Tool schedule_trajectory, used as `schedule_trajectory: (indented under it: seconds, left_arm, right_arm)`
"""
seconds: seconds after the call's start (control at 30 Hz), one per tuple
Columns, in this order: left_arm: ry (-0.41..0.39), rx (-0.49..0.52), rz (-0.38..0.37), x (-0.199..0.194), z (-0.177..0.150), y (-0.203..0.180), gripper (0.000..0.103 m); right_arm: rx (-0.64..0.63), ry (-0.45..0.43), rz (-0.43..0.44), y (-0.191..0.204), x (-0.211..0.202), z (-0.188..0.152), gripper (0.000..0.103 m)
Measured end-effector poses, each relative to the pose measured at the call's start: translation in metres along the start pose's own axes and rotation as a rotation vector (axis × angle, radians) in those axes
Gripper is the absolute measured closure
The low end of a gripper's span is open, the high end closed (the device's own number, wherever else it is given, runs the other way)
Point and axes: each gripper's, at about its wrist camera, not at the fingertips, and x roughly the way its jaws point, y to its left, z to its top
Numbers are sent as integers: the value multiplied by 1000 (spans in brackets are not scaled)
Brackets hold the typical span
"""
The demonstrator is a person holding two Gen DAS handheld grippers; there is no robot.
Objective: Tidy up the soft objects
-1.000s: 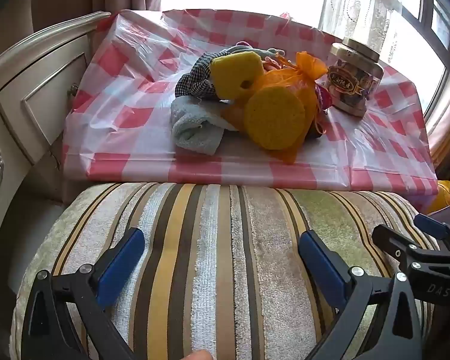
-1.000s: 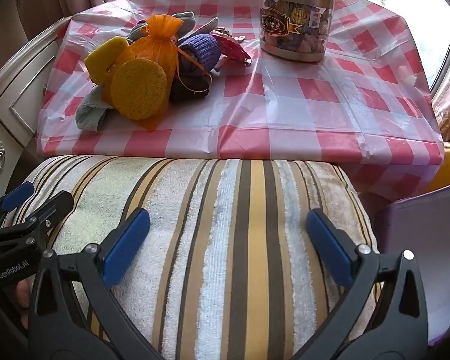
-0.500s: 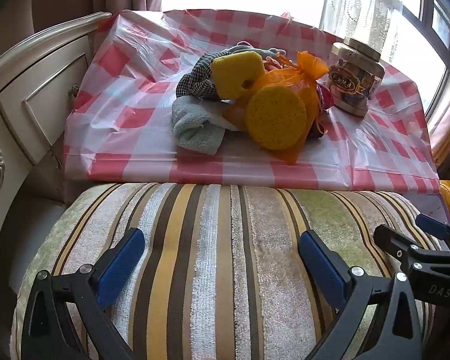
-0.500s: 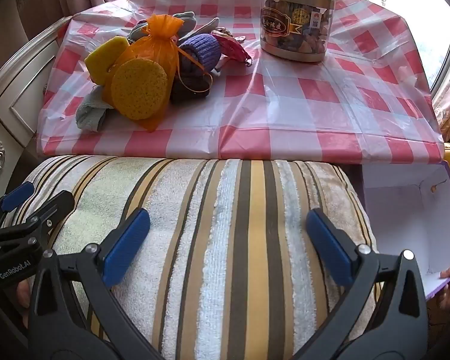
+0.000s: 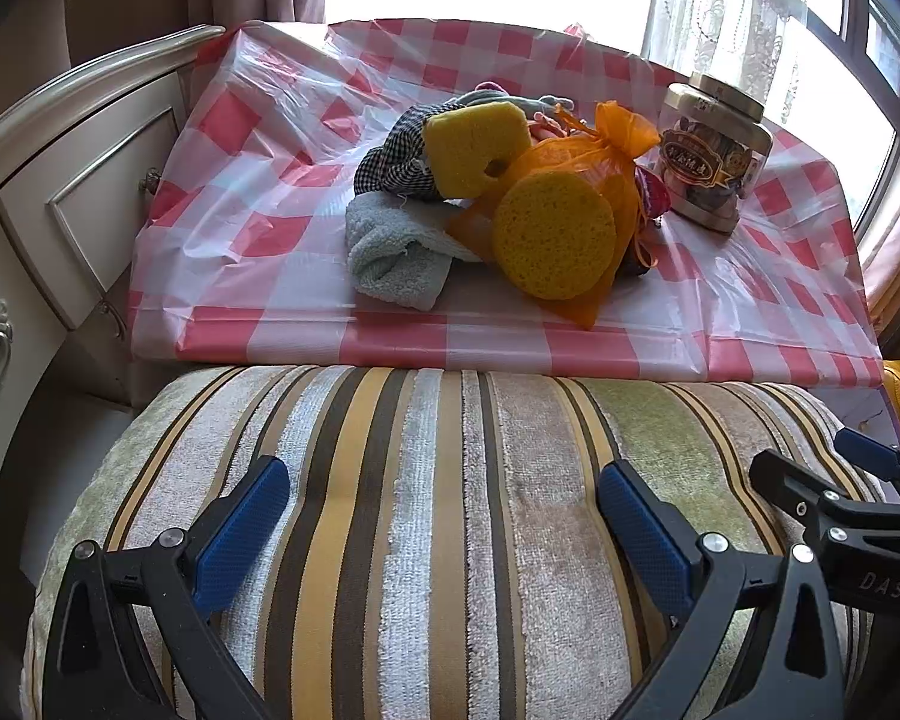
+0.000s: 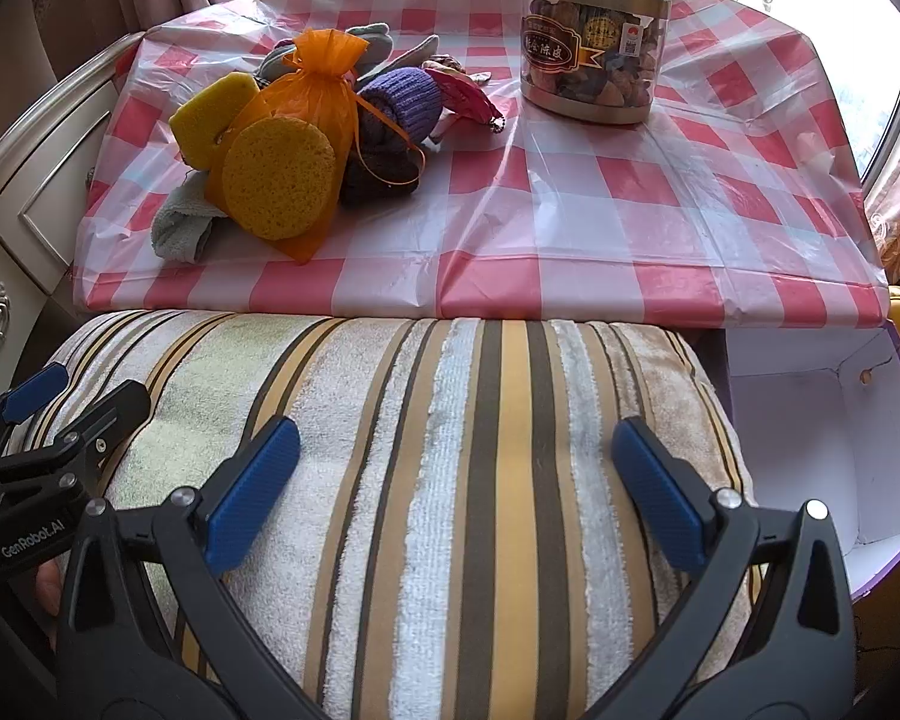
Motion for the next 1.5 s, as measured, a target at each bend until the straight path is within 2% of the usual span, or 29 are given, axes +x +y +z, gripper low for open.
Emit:
schedule_trajectory:
  seconds: [0.6,1.5]
  left_arm:
    - [-2,1,10,0,-1,-2,0]
    - [0,1,14,0,-1,-4,0]
  right_arm:
    - [-2,-31,0,0,-5,-3,0]
    - [-7,-29,-10,1,-5,-4,0]
